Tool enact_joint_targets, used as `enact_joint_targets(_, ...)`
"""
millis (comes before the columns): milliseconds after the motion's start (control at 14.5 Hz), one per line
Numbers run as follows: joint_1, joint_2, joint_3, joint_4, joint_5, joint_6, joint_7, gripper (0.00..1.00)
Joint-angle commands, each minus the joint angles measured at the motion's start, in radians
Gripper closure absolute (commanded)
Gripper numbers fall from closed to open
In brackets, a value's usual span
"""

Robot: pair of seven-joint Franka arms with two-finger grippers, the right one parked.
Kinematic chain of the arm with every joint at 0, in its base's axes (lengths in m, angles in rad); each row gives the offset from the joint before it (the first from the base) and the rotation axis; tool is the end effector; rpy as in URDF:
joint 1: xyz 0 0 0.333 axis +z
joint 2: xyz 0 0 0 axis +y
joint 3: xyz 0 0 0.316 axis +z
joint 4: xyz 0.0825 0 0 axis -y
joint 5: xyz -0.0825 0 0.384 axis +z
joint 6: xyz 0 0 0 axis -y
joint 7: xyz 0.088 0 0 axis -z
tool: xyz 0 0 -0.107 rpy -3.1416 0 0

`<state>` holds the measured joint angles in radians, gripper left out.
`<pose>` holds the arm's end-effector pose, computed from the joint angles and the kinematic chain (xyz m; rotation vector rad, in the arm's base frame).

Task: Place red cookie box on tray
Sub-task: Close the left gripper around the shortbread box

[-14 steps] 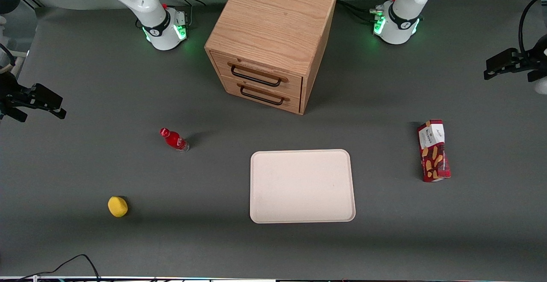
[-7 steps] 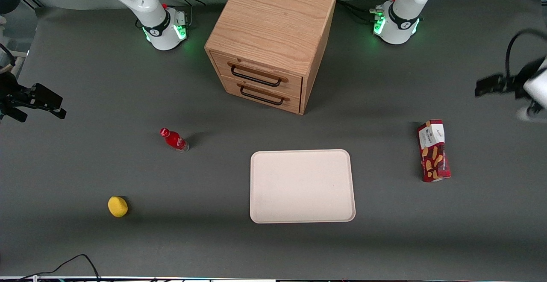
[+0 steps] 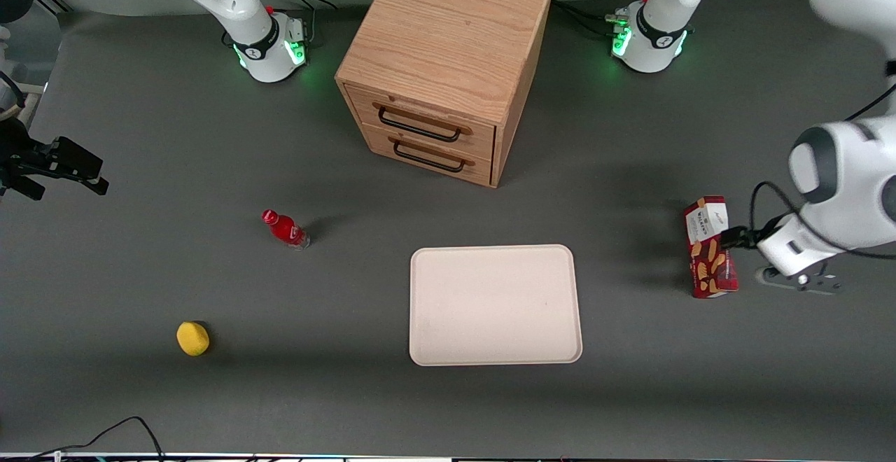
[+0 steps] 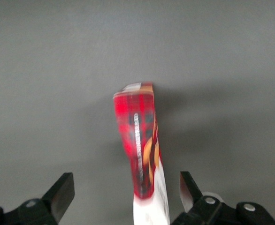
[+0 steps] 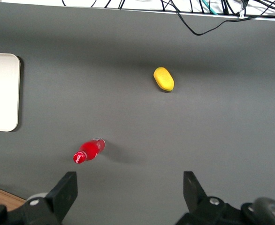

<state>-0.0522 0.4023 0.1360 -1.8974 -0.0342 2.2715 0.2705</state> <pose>0.6243 0.0471 0.2899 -3.1067 0.2716 0.0445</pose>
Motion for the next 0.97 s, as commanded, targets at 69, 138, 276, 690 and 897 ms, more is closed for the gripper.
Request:
enact_joint_targets(69, -0.009, 0.02, 0.004, -0.182, -0.027, 0.313, 0.021, 0.98)
enact_joint_targets(138, -0.008, 0.024, 0.004, -0.19, -0.027, 0.327, 0.024, 1.0)
enact_joint_targets(276, -0.008, 0.02, 0.004, -0.189, -0.027, 0.31, 0.023, 1.0)
enact_joint_targets(690, -0.008, -0.055, 0.005, -0.094, -0.029, 0.062, 0.018, 1.0)
enact_joint_targets(897, -0.011, -0.086, 0.004, 0.163, -0.03, -0.308, -0.017, 1.0)
